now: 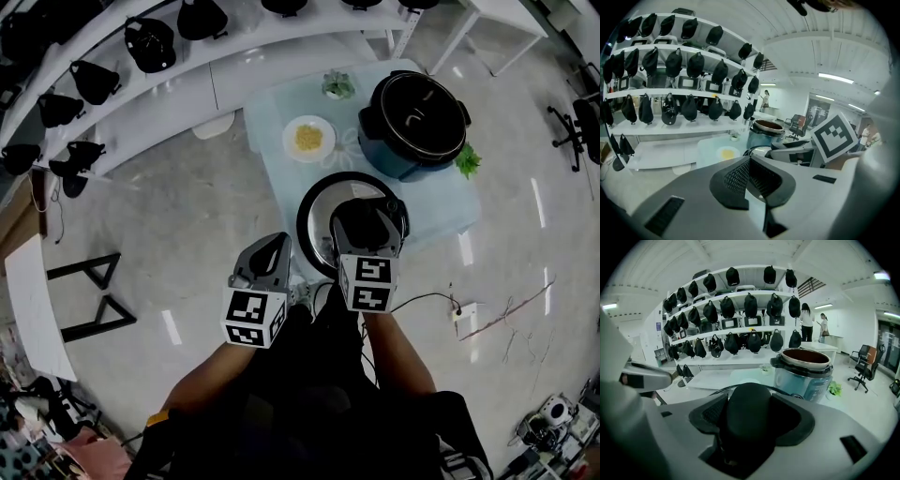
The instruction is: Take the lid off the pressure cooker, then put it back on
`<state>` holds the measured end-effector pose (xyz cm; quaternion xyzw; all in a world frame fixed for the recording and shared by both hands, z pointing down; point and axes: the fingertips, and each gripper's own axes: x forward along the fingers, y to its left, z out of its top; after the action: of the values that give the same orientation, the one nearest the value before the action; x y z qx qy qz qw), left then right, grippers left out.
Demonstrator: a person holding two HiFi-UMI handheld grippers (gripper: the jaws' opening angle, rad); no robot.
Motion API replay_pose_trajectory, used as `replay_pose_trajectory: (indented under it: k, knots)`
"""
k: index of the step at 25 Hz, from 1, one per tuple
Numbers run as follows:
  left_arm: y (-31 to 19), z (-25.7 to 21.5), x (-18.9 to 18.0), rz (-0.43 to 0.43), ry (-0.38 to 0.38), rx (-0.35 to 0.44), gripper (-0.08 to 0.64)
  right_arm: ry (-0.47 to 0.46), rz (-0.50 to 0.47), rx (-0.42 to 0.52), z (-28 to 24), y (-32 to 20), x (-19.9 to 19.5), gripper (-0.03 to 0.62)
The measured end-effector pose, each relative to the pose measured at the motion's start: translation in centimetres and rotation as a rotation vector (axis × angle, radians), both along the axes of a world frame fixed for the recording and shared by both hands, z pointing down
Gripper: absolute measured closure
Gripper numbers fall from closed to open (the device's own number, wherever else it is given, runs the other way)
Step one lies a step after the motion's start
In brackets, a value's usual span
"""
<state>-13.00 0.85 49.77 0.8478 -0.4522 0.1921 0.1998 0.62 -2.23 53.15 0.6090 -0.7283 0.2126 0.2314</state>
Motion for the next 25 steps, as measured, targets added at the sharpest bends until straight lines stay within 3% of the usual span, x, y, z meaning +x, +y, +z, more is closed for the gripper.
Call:
replay_pose_trajectory:
  k: [13,25]
  knots:
    - [0.1,6.2,-0.7,-0.082,-0.042,-0.116,0.552,0.028,-0.013,-0.070,8.8,-3.5,0.6,0.285]
    - [-0.9,7.9,-1.7,-0.117,-0.049,-0.148,0.552,0.069,-0.040,-0.125,12.9,-4.3,-0.5,0.285]
